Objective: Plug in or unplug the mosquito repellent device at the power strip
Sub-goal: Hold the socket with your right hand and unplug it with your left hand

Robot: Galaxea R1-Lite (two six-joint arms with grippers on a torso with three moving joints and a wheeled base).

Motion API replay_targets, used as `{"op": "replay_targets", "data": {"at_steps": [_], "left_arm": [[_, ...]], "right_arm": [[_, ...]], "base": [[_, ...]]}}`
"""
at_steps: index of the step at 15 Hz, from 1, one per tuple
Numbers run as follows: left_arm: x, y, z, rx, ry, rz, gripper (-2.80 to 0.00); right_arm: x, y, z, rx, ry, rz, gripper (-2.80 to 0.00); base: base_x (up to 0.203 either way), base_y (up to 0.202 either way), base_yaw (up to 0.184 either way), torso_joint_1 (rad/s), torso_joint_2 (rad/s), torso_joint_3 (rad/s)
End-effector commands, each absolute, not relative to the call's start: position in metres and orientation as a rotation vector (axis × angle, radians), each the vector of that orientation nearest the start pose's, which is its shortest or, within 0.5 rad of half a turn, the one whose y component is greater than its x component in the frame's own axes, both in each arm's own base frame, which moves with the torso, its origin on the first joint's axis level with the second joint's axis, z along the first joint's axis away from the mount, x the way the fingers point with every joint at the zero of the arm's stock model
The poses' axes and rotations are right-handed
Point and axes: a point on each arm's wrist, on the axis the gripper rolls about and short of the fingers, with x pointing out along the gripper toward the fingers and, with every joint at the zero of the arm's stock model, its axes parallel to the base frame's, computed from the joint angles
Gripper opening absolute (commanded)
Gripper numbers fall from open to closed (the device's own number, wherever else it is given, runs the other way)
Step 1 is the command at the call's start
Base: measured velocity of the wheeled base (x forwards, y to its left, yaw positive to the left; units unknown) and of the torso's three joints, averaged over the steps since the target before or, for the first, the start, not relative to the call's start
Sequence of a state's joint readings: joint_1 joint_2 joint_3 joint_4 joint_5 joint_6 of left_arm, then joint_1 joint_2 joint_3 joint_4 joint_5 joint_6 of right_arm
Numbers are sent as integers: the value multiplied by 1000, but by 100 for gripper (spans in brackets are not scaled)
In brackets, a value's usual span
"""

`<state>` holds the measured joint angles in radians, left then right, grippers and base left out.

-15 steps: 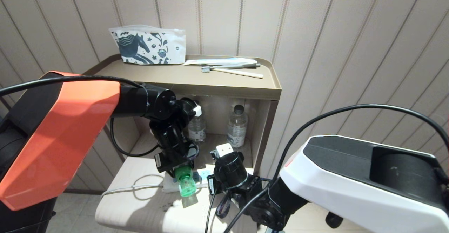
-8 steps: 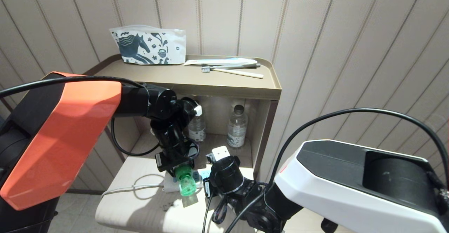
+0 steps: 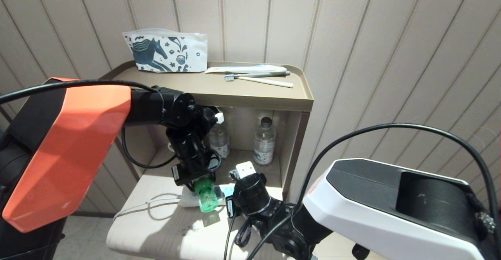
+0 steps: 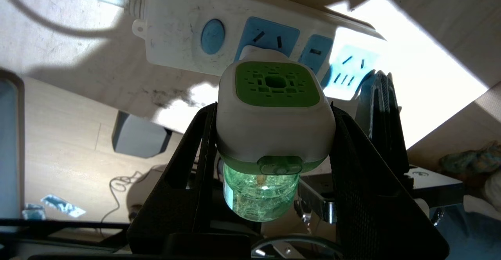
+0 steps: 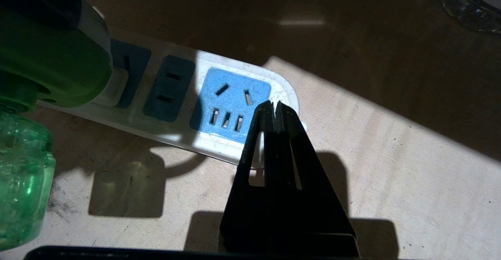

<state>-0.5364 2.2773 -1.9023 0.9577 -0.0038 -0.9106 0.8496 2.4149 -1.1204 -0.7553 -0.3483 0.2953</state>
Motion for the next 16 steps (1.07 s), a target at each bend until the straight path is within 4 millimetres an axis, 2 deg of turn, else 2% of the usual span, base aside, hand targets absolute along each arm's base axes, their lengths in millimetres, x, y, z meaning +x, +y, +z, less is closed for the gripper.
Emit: {"op": "replay_targets", "data": {"at_steps": [1, 6, 10, 12, 16], "left_arm": [[348, -208, 150, -428, 1348, 146, -280], [348, -209, 147, -426, 1355, 151, -280], [347, -221, 132, -394, 1389, 152, -280], [342, -242, 113, -336, 1413, 132, -280], [329, -271, 84, -205, 1396, 162, -280]], "right_arm": [[290, 319, -4, -28, 523, 413, -280], [290, 319, -4, -29, 524, 412, -280], [289, 318, -6, -32, 528, 413, -280], [288, 318, -6, -34, 530, 414, -280], [287, 317, -7, -37, 535, 414, -280]], "base": [[0, 0, 0, 0, 0, 0], [0, 0, 0, 0, 0, 0], [0, 0, 0, 0, 0, 0], [0, 0, 0, 0, 0, 0], [0, 0, 0, 0, 0, 0]]}}
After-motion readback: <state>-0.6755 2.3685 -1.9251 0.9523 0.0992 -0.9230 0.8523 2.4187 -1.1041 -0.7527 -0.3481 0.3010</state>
